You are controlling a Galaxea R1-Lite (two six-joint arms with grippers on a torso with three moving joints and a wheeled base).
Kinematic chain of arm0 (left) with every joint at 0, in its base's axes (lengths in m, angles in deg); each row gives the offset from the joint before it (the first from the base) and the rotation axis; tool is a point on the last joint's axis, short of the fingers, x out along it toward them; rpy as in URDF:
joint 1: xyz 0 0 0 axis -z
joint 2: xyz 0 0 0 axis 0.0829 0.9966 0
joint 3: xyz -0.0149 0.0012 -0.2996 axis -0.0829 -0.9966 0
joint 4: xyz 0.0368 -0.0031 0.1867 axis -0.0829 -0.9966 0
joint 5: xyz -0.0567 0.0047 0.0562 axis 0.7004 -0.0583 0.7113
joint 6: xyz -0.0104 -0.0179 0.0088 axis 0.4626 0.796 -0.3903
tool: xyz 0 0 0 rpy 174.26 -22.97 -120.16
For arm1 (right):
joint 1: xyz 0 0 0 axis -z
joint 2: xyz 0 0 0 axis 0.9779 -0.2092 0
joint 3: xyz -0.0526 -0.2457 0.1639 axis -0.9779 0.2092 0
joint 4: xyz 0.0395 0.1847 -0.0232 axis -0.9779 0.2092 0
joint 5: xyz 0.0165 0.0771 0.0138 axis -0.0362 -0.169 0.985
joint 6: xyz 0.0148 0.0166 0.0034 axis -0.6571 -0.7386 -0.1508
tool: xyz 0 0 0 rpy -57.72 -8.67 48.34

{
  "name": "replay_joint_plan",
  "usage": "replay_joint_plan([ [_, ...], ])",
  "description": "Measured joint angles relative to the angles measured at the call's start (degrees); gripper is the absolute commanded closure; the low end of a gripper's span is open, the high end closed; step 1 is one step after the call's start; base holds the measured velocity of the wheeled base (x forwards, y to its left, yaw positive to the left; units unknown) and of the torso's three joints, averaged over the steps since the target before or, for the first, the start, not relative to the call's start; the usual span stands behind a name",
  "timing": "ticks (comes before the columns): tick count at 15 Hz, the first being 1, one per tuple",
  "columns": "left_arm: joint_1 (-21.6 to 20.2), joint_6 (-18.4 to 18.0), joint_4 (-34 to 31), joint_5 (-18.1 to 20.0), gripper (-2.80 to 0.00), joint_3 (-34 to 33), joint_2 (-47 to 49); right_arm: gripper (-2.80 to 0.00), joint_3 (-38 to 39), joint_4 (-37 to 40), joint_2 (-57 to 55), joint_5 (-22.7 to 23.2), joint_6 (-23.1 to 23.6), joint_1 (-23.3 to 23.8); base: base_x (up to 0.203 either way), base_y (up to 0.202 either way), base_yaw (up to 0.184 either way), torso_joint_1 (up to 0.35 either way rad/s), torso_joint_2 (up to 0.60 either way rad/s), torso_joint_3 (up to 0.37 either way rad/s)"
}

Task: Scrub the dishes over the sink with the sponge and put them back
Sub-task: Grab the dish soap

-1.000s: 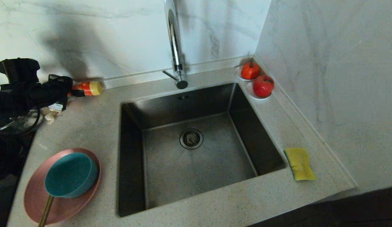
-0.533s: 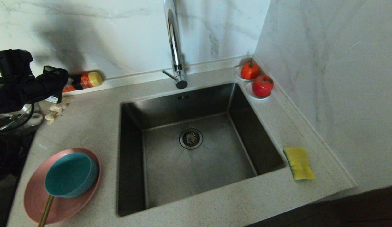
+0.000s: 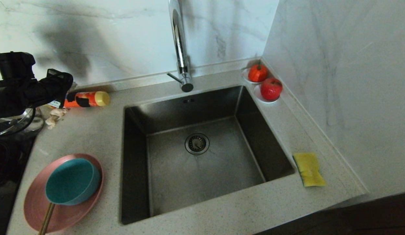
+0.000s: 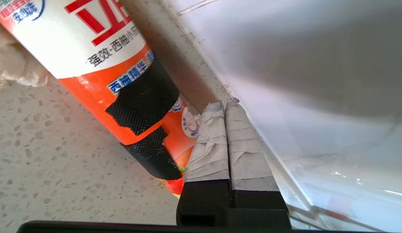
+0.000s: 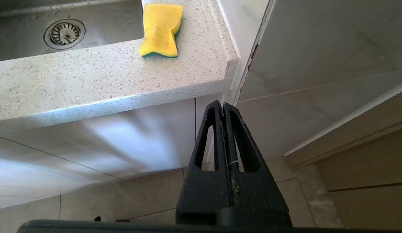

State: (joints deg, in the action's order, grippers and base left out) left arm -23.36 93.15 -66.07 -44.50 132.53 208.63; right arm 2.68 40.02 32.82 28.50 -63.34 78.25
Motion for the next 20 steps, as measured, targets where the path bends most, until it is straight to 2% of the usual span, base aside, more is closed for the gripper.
replay_joint_plan([
  [4,-0.07,0.76,-2.44,-0.56,0.00,-0.50,0.05,0.00,0.02,0.00,0.00,0.02,-0.02,0.00,0.000,0.000,0.000,0.000,0.00,0.000],
  [7,-0.09,5.36,-9.19,-1.94,0.00,0.52,-0.43,0.00,0.00,-0.02,0.00,0.00,-0.01,0.02,0.000,0.000,0.000,0.000,0.00,0.000],
  [11,0.24,10.64,-13.87,-1.62,0.00,1.84,-1.23,0.00,0.00,0.00,0.00,0.00,-0.01,0.02,0.000,0.000,0.000,0.000,0.00,0.000],
  [12,0.28,11.03,-14.79,-1.56,-0.21,2.42,-1.34,0.00,0.00,-0.02,0.00,0.00,0.00,0.02,0.000,0.000,0.000,0.000,0.00,0.000],
  [13,0.33,11.13,-15.09,-1.55,-2.80,2.71,-1.40,0.00,0.00,-0.02,0.00,0.00,-0.03,0.02,0.000,0.000,0.000,0.000,0.00,0.000],
  [20,0.52,12.82,-14.20,-2.35,-2.80,2.89,-0.89,0.00,-0.05,-0.02,0.00,0.00,-0.01,0.02,0.000,0.000,0.000,0.000,0.00,0.000],
])
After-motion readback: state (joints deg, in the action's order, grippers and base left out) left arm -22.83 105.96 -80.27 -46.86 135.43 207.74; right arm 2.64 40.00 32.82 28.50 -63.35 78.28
